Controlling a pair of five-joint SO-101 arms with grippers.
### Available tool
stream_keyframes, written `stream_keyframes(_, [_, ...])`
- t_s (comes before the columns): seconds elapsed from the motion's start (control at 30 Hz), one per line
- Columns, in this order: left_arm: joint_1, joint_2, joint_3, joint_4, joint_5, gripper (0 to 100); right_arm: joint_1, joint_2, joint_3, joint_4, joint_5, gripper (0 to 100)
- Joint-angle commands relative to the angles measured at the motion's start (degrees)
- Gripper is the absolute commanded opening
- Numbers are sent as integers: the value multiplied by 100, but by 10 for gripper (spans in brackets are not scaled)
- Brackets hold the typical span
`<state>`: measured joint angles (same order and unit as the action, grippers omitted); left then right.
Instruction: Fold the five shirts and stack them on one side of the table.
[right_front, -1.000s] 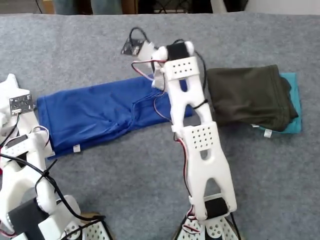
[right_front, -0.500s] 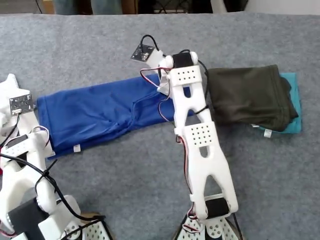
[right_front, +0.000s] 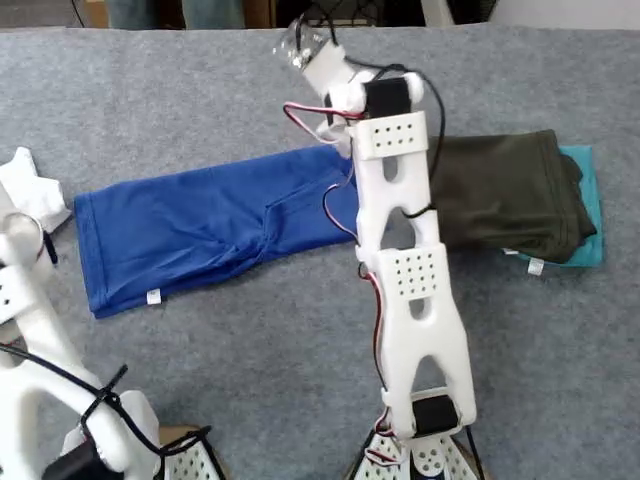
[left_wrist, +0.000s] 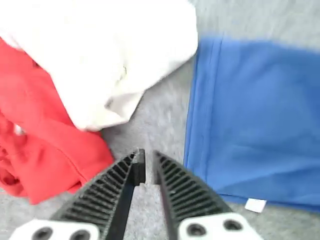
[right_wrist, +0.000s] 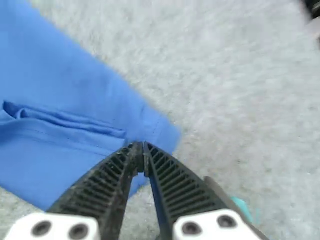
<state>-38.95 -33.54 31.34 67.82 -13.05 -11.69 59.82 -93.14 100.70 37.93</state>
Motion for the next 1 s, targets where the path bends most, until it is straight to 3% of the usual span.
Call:
stream_keyframes(0.0, [163,484,-760,343,9,130,-35,-840,224,53,-149,15])
stream_keyframes(0.13, [171,1776,-1182,369,18,140,-70,-1429,901,53,-149,15])
stream_keyframes(0.33, [101,3437,-2211,1081,545,295,-62,-2132,1974,44,-149,15])
stream_keyframes(0.73, [92,6092,-3618,1099,589,284,-70,-2580,2457,44,-149,15])
stream_keyframes(0.97, [418,7095,-4374,1662,651,141,-132,-2589,2431,44,-185,15])
